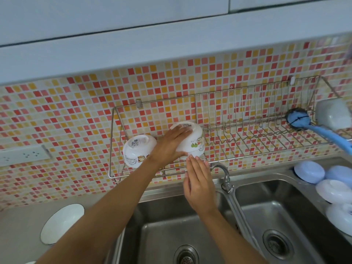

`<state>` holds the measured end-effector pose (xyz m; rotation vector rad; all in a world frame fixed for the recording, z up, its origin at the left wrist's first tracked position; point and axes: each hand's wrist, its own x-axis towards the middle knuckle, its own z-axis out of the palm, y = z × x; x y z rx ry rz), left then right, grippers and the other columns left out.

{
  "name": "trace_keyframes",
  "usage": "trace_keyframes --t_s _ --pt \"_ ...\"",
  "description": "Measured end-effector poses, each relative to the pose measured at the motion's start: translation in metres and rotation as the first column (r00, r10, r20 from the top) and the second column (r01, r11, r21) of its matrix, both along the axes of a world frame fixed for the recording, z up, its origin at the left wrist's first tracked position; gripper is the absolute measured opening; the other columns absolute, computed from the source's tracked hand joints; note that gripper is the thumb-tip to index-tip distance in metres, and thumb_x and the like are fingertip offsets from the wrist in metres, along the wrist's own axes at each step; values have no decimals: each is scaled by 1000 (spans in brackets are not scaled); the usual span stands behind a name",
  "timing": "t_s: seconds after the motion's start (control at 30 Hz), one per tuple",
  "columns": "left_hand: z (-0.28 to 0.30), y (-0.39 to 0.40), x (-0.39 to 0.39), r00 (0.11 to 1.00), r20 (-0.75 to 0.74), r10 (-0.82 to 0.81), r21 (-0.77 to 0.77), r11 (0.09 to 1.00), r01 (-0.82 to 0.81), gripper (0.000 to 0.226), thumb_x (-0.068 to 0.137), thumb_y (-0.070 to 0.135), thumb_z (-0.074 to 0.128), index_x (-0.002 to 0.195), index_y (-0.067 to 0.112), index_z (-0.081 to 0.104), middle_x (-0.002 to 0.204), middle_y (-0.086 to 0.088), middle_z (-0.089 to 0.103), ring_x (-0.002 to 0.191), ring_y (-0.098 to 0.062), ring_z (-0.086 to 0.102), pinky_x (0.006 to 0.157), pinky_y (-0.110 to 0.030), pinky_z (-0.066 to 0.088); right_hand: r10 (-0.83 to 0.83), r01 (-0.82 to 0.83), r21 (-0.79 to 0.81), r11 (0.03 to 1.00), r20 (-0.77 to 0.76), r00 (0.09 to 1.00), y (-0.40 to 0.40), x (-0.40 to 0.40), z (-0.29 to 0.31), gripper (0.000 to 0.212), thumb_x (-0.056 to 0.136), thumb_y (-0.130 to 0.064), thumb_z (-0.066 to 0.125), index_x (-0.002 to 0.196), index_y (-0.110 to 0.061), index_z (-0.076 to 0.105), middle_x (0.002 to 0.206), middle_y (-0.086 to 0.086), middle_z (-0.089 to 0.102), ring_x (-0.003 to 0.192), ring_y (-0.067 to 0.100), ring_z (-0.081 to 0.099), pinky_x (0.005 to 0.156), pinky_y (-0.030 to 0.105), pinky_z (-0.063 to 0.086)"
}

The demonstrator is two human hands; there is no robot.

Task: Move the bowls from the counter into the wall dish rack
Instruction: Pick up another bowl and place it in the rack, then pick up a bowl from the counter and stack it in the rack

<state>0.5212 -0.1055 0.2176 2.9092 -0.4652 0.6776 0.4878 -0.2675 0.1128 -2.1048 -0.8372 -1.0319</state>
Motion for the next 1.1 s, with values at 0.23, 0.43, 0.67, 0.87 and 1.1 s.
trace_keyframes --t_s 0.23,0.43,0.67,0.87,1.1 --pt "-1 4 -19 993 -52 104 -226 968 -113 62 95 23 55 149 29 25 159 6 17 146 -13 15 112 -34 29 -111 86 -151 985 -161 981 -5 -5 22 55 101 -37 35 144 -4 40 151 11 38 143 25 32 118 48 19" --pt "-6 -10 -30 985 -53 161 -237 957 -169 52 96 41 47 145 31 34 157 2 26 144 -20 22 113 -38 26 -250 174 -284 943 -257 933 -19 29 60 68 102 -49 18 152 -3 14 160 14 10 149 23 3 121 39 -1" --pt "-13 -24 -35 982 70 175 -141 976 -164 44 93 31 43 134 18 55 140 -3 52 131 -23 44 105 -45 41 -312 113 -517 848 -315 896 -16 34 68 65 96 -38 12 153 -7 10 161 10 14 149 21 12 117 40 -12" --pt "-11 -25 -35 955 4 298 -229 929 -289 50 96 27 44 145 16 37 154 -4 33 140 -23 31 115 -41 28 -332 -4 -604 797 -443 833 -10 47 87 74 95 -39 29 153 -15 -11 163 3 -6 150 21 -3 119 49 -7" --pt "-11 -27 -36 909 -118 400 -269 868 -417 56 96 31 40 149 16 27 157 -8 24 142 -26 27 112 -45 34 -340 -1 -633 774 -417 843 -11 44 87 73 96 -43 27 151 -23 -17 163 3 -7 150 24 -3 119 49 -6"
